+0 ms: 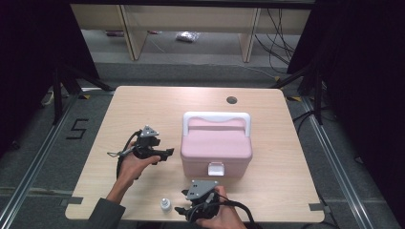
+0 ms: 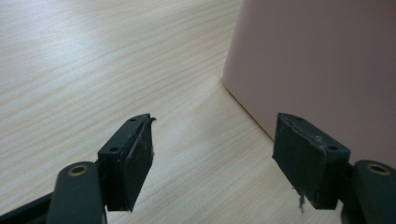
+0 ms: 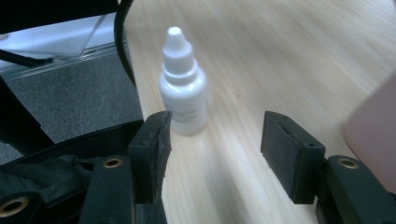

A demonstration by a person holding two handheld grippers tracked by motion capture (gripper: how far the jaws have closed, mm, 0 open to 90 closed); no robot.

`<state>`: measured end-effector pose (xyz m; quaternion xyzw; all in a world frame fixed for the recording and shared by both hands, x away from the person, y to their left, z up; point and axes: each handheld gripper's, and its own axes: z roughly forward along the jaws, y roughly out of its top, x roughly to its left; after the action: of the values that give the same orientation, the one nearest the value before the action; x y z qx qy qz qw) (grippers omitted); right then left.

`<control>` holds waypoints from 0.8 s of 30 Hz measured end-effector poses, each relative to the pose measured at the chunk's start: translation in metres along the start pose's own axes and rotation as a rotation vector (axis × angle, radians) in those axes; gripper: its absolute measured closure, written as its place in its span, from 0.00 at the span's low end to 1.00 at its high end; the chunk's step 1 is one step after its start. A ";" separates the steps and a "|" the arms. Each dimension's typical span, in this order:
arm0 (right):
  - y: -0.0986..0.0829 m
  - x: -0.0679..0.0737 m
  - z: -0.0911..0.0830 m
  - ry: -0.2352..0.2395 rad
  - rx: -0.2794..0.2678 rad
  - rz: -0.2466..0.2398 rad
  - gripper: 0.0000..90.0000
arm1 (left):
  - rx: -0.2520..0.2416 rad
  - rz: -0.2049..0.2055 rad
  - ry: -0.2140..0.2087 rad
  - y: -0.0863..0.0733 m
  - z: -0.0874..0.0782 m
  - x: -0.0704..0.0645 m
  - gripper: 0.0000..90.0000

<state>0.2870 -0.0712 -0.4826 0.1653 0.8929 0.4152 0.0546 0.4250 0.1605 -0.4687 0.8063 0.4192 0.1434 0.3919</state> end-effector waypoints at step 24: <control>0.019 0.012 0.044 0.040 0.062 -0.051 0.53 | 0.011 -0.002 -0.011 -0.001 0.001 0.002 0.31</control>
<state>0.2913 -0.0241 -0.4959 0.1358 0.9101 0.3893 0.0422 0.4258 0.1620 -0.4706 0.8087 0.4188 0.1364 0.3900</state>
